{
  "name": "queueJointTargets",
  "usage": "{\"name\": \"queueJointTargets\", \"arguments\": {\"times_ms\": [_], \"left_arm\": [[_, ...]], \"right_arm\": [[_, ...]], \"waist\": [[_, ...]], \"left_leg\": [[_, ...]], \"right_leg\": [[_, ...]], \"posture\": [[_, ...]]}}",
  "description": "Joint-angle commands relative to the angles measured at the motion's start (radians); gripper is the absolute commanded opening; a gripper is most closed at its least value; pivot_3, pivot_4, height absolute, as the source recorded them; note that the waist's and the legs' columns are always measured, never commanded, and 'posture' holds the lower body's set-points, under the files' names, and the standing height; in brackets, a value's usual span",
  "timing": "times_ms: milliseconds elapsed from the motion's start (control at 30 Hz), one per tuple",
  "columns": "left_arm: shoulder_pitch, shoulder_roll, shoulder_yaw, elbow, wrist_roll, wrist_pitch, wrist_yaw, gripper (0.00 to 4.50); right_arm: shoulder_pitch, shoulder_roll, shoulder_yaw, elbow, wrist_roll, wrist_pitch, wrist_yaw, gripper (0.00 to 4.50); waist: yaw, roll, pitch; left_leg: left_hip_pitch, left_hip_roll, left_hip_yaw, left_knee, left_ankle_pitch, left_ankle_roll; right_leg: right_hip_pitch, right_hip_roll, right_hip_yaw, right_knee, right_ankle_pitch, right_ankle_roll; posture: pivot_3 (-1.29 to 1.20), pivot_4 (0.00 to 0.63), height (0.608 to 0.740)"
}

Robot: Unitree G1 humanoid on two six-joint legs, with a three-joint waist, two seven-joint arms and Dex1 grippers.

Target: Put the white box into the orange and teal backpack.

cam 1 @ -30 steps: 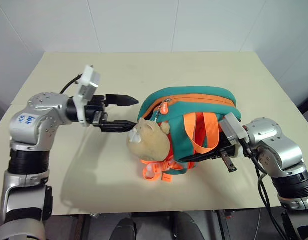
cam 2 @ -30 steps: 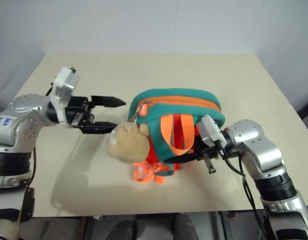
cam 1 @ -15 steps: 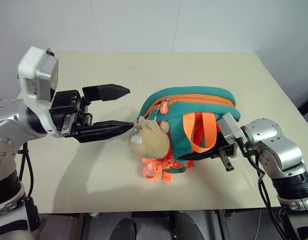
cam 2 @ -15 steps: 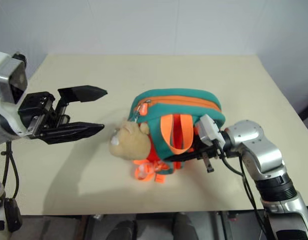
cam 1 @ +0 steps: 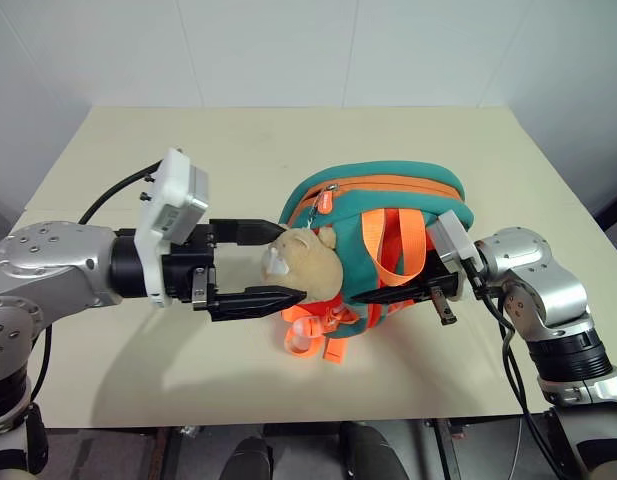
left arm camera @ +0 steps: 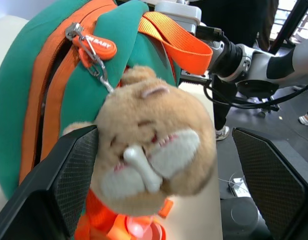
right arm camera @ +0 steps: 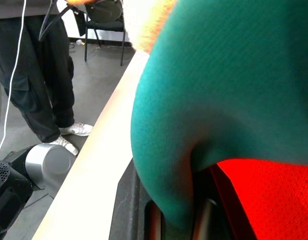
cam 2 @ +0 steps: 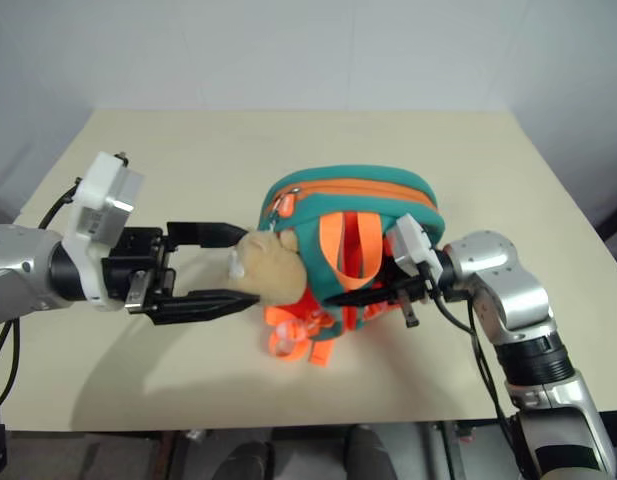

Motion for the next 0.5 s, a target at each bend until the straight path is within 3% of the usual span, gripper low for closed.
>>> {"name": "queueJointTargets", "arguments": {"times_ms": [33, 100, 200, 500], "left_arm": [[-0.041, 0.003, -0.043, 0.003, 0.029, -0.006, 0.025, 4.50], [-0.045, 0.003, -0.060, 0.006, 0.035, -0.005, 0.025, 4.50], [-0.053, -0.009, -0.108, 0.014, 0.061, 0.002, 0.034, 3.89], [-0.072, -0.005, -0.079, 0.036, 0.028, 0.002, 0.016, 1.26]], "right_arm": [[-0.027, 0.012, -0.005, -0.010, -0.003, -0.015, 0.004, 0.54], [-0.029, 0.016, -0.003, -0.008, -0.006, -0.016, 0.002, 0.54], [-0.028, 0.022, -0.004, -0.013, -0.008, -0.014, -0.005, 0.54], [-0.010, 0.018, -0.014, -0.031, -0.007, -0.010, -0.010, 0.54]], "waist": [[0.001, 0.000, 0.000], [0.001, 0.000, 0.000], [0.002, 0.000, 0.000], [0.001, 0.000, 0.000]], "left_leg": [[0.000, 0.000, 0.000, 0.000, 0.000, 0.000], [0.000, 0.000, 0.000, 0.000, 0.000, 0.000], [0.000, 0.000, 0.000, 0.000, 0.000, 0.000], [0.000, 0.001, 0.000, 0.000, 0.000, 0.000]], "right_leg": [[0.000, 0.000, 0.000, 0.000, 0.000, 0.000], [0.000, 0.000, 0.000, 0.000, 0.000, 0.000], [0.000, 0.001, 0.000, 0.000, 0.000, 0.000], [0.000, 0.002, 0.001, 0.000, 0.000, 0.000]], "posture": [[0.00, 0.150, 0.740], [0.00, 0.150, 0.740], [0.00, 0.150, 0.740], [0.00, 0.150, 0.740]]}}
